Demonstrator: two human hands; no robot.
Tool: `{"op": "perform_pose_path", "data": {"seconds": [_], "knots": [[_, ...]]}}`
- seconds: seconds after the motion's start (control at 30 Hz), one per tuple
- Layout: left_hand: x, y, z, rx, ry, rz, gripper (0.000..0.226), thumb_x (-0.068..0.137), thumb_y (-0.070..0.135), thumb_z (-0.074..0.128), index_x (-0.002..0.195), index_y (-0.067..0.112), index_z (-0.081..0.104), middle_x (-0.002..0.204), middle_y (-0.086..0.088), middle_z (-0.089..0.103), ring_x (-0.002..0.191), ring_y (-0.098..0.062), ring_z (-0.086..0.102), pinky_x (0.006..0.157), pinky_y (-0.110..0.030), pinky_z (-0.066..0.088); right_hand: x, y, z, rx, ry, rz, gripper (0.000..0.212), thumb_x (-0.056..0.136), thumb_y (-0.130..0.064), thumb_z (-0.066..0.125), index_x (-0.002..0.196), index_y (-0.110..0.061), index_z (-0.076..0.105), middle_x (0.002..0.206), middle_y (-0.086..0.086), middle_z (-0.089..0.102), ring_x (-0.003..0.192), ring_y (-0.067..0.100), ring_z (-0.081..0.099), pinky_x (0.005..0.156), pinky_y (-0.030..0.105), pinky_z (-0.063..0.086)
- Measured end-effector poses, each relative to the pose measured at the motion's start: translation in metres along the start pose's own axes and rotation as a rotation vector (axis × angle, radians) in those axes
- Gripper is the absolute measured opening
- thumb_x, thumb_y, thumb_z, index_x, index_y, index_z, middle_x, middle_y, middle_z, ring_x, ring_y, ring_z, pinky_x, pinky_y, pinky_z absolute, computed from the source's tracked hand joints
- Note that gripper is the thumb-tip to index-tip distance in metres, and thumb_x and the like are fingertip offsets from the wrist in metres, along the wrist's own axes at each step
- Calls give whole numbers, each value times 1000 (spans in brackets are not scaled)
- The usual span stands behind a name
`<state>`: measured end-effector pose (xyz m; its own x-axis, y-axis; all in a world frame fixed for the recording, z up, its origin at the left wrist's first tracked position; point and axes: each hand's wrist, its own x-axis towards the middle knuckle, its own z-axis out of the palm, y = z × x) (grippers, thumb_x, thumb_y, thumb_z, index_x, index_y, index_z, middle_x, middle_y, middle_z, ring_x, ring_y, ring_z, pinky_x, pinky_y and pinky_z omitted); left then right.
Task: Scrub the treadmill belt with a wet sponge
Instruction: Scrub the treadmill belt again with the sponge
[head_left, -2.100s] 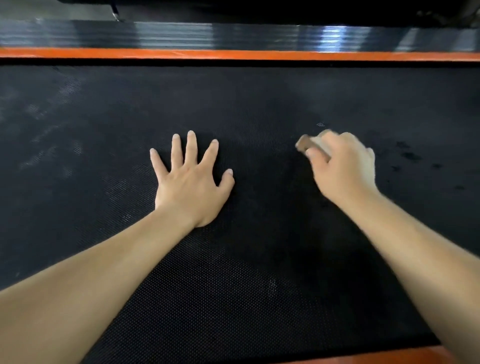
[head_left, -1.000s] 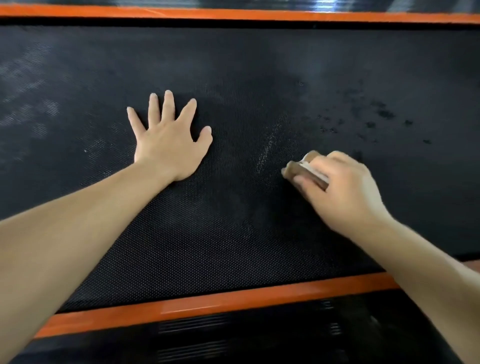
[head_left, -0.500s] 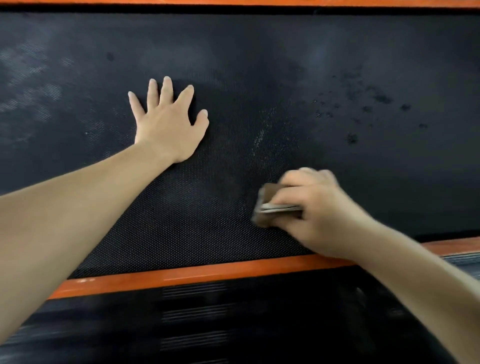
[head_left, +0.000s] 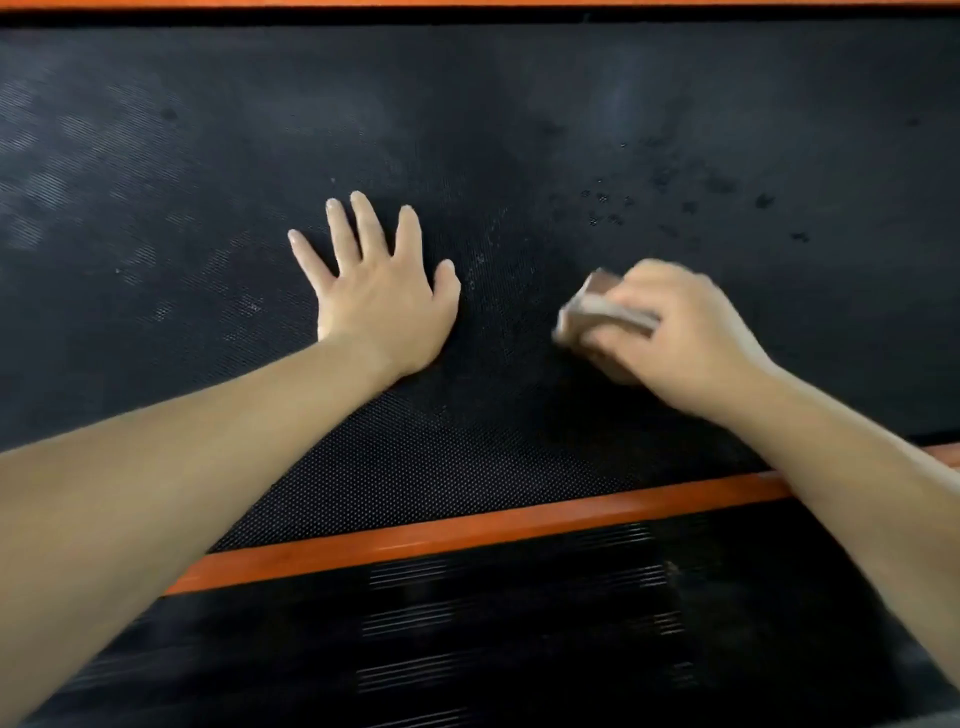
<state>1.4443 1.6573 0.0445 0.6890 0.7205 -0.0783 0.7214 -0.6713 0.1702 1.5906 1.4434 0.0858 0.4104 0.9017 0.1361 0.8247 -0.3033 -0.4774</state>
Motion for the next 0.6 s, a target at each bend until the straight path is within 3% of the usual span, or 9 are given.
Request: {"op": "perform_pose_path", "data": {"seconds": [0.07,0.13,0.2,0.27,0.4,0.43,0.5,0.6], "knots": [[-1,1,3,20,10,10,72,102,55,22,162,17,12,169,-23,-4,156,-40,-12,119,-70,-8,10,3,13,-32,118,171,19,90,-46,69,74,-39,62,82,-9,51,78,9,54,66,21,40],[-1,0,2,28,13,8,73,102,56,22,162,16,12,169,-23,-4,156,-41,-12,119,-70,-7,-5,-8,23,-58,106,48,28,89,-54,67,76,-29,62,78,-10,46,73,11,49,65,29,38],[-1,2,2,41,9,6,75,101,58,22,161,15,12,169,-24,-3,156,-41,-11,119,-70,-7,-20,-11,26,-54,-9,-97,28,88,-57,62,84,-30,64,80,-14,45,75,13,50,70,35,39],[-2,3,2,44,2,7,75,100,60,21,161,16,13,169,-24,-3,156,-41,-11,119,-70,-6,-6,2,19,-126,-14,-119,36,86,-62,57,87,-28,68,81,-12,48,77,15,53,74,39,42],[-2,4,-1,41,-4,3,74,100,60,21,160,17,15,169,-24,-3,156,-41,-11,120,-69,-6,46,24,13,-85,219,242,31,89,-57,60,81,-27,62,87,-3,54,81,23,58,72,36,46],[-2,4,-1,42,-4,3,74,100,60,21,159,17,15,169,-24,-3,156,-41,-11,120,-69,-6,42,20,17,-87,216,226,34,90,-59,58,81,-26,61,87,-3,54,80,22,56,70,35,44],[-2,4,0,36,-10,3,74,100,60,21,160,17,14,169,-23,-4,156,-41,-12,120,-68,-6,16,0,26,-68,127,17,38,90,-59,58,82,-23,65,82,-4,52,74,19,54,67,33,40],[-2,4,-2,37,-9,-7,75,100,61,21,161,18,12,169,-22,-4,156,-39,-12,121,-68,-7,-2,1,31,-75,-10,-187,31,90,-54,62,93,-25,71,80,-10,48,74,13,51,71,36,42]]}}
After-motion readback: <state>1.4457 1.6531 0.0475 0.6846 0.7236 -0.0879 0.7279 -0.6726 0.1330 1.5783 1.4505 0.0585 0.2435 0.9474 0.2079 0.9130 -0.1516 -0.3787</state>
